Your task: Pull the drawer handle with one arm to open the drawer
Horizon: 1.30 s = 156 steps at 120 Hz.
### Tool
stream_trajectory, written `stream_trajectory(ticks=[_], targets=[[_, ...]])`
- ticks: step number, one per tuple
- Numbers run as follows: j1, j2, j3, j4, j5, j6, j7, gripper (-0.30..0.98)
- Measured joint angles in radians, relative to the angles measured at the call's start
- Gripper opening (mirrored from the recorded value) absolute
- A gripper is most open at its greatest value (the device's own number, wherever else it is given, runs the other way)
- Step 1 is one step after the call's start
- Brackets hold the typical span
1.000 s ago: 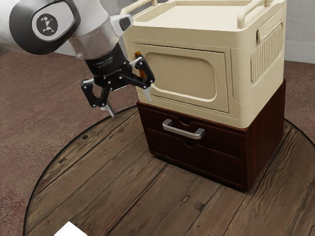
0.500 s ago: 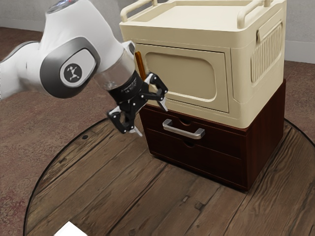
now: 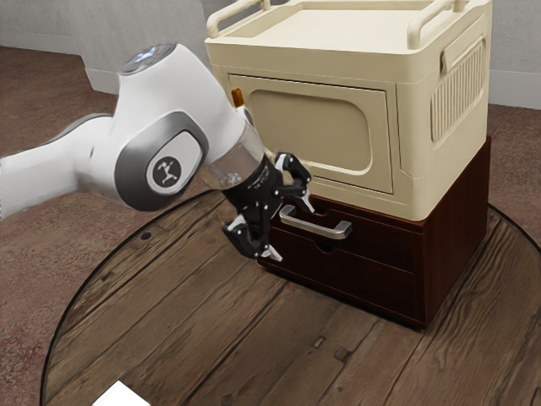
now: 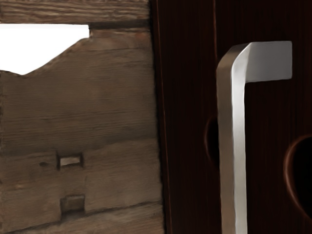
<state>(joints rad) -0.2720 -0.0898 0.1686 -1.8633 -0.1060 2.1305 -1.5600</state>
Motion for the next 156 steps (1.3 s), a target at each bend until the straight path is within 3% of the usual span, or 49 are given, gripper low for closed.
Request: stream_trajectory(ticks=[100,122,156], targets=[[0.019,0.067,0.005,-0.014,-0.003,0.084,-0.161,0.62],[0.023,0.063,0.006,-0.005,-0.005,0.082,-0.176,0.47],[0.026,0.056,0.006,-0.005,-0.003,0.062,-0.194,0.08]])
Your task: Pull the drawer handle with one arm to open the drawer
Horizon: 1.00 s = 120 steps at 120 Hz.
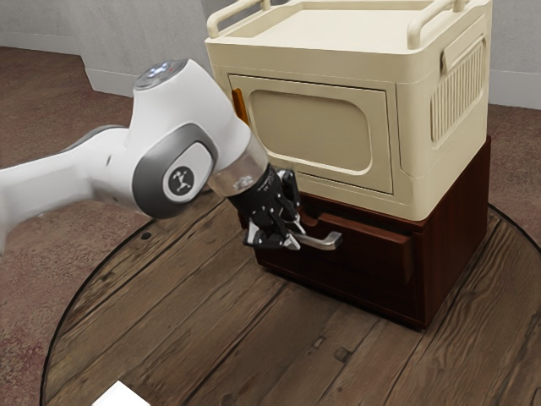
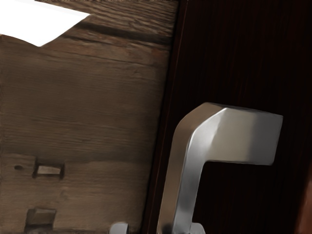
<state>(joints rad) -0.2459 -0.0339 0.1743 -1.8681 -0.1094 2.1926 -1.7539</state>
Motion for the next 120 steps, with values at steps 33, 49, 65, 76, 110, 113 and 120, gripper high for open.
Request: stream_trajectory(ticks=[33,49,65,76,110,113,120], targets=[[-0.008,-0.038,0.001,-0.041,-0.001,-0.024,-0.006,-0.06],[-0.013,-0.084,0.000,-0.086,-0.001,-0.028,-0.008,-0.09],[-0.018,-0.117,-0.001,-0.125,-0.002,-0.030,-0.009,-0.10],[-0.022,-0.141,0.000,-0.153,-0.003,-0.031,-0.009,-0.10],[-0.025,-0.213,0.003,-0.224,-0.002,-0.027,-0.009,-0.10],[-0.025,-0.221,0.003,-0.231,-0.002,-0.027,-0.009,-0.10],[-0.024,-0.237,0.003,-0.246,-0.002,-0.026,-0.010,-0.10]])
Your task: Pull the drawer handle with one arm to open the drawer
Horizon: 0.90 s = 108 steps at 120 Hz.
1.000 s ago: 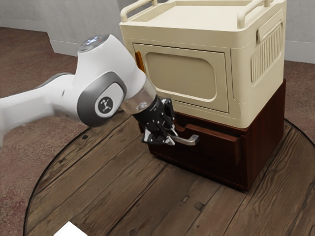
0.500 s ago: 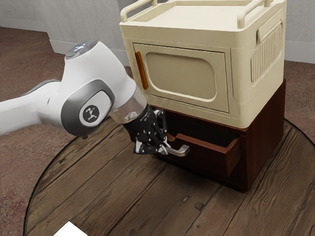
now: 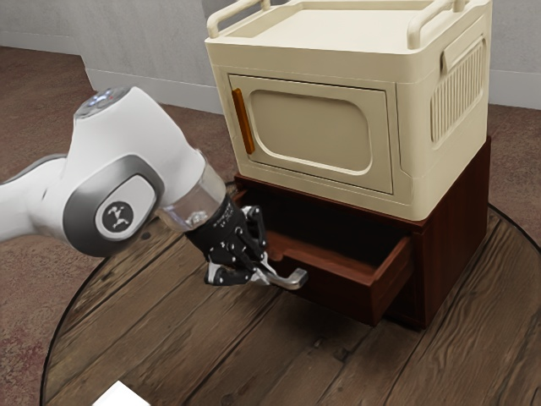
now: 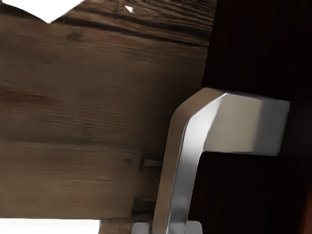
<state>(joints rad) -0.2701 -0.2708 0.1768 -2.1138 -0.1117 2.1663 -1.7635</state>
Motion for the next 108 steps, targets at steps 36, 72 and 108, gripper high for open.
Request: stream_trajectory(ticks=[36,72,108], targets=[[0.000,-0.077,-0.008,-0.077,0.000,0.001,-0.002,-0.10],[0.004,-0.170,-0.019,-0.160,0.000,0.001,-0.004,-0.10],[0.012,-0.256,-0.038,-0.227,0.000,-0.002,-0.007,-0.10]])
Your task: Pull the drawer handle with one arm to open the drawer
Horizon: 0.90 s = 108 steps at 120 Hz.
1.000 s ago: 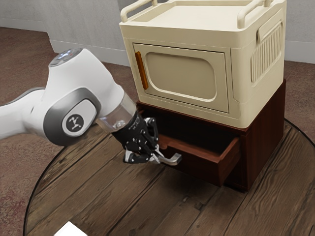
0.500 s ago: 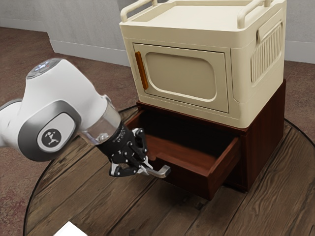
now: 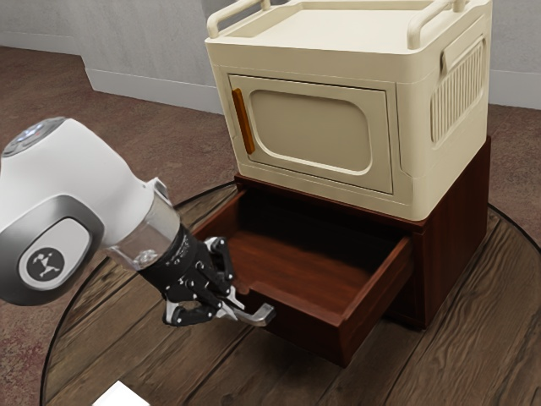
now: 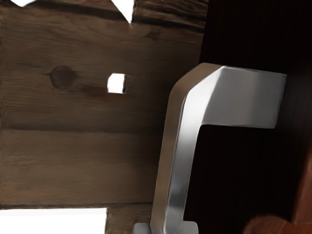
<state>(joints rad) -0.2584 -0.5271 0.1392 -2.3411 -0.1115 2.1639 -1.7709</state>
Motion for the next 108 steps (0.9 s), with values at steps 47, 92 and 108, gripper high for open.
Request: stream_trajectory(ticks=[47,92,108], targets=[[0.042,-0.063,-0.035,-0.052,-0.001,-0.009,-0.002,-0.10],[0.103,-0.070,-0.106,0.038,0.005,-0.061,-0.016,0.29],[0.135,0.098,-0.100,0.331,0.011,-0.229,-0.023,0.46]])
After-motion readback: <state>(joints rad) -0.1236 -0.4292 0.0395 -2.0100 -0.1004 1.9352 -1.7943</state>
